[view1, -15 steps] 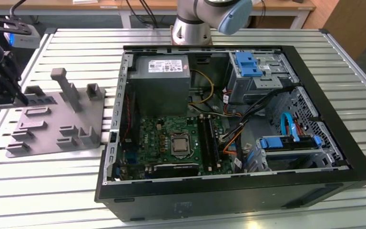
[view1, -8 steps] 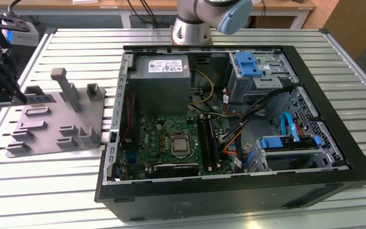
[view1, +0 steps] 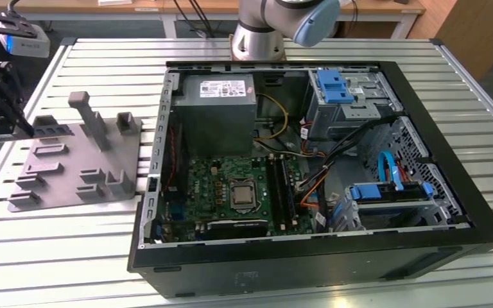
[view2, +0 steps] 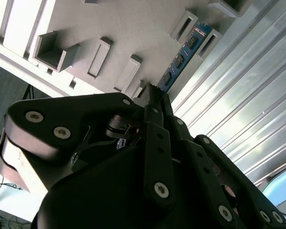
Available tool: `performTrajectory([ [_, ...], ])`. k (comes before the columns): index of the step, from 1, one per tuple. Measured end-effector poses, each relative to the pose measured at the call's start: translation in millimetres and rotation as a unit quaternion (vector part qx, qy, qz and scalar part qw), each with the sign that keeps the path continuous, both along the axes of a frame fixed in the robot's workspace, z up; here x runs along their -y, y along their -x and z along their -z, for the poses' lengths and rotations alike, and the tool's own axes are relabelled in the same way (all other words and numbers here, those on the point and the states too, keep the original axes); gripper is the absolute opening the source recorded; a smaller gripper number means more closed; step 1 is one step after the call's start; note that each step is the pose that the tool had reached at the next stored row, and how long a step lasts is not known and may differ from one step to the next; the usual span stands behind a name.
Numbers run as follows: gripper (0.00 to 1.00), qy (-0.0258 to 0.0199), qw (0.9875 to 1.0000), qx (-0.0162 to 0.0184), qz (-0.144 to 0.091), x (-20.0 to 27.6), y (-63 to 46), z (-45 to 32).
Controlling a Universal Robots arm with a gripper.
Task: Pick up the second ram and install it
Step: 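Pick up the second ram and move it above second insertion slot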
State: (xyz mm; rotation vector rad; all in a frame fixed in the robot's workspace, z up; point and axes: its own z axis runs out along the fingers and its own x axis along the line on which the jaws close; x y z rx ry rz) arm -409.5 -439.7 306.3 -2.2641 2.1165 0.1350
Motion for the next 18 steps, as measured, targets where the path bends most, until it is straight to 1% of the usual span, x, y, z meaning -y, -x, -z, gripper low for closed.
performTrajectory([
  [18,0.14,-0.0001,1.0,0.0,0.0,0.0,0.0,-10.4],
])
